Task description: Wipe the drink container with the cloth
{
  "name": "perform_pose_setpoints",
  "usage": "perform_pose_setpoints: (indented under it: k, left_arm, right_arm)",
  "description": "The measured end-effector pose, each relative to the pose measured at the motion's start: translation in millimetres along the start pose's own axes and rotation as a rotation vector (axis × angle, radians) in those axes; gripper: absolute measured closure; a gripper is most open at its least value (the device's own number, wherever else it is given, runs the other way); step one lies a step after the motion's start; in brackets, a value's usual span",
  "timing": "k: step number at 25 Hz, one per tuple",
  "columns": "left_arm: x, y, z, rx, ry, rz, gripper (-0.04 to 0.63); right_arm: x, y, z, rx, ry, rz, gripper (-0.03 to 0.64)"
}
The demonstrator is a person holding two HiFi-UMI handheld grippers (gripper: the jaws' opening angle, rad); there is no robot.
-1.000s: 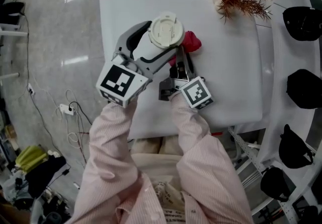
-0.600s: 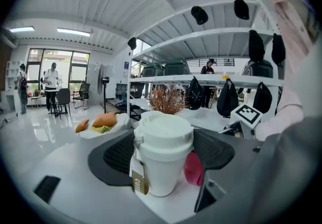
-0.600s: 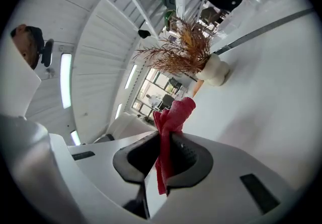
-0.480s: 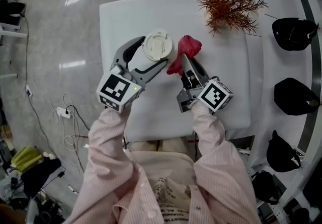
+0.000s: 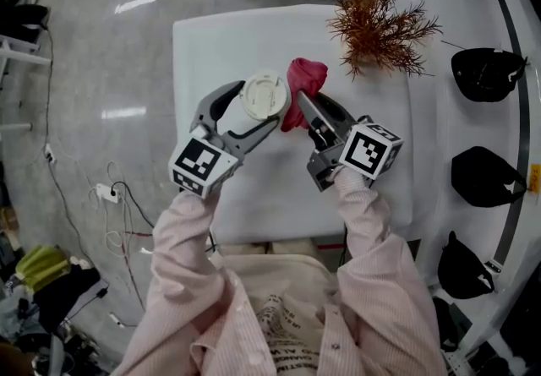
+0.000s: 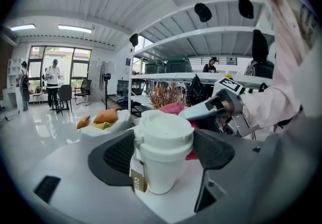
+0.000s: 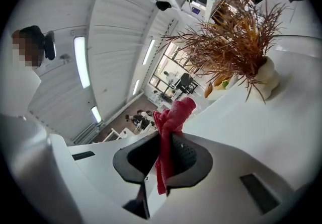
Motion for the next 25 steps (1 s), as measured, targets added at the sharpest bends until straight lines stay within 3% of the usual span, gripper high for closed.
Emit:
perform_pose_setpoints:
  k: [8,15,25]
  left_arm:
    - [-0.3,0.6,0.2,0.011,-0.005,0.0,0.225]
    - [0.1,0.6,0.5,0.014,-0.006,0.001,0.225]
    - [0.8,0.4,0.6,0.02,-0.008,-0.006,0.225]
  right_arm:
    - [-21.9,17.4,0.3,0.006,0.075,0.096,0.569]
    - [-35.5,23.4,-3.0,0.004,0.081,0.171,0.569]
    - [-48.8,28.2,-10.0,-0.026,0.217,0.354,0.569]
Point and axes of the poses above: the fingertips, and each gripper's own axes: x backward along the fingers, z to its left, y out of its top, the point moved 7 cm from there along x, backward along the fingers, and after that the axes turned 4 degrees about -y, right-handed, at the moved point
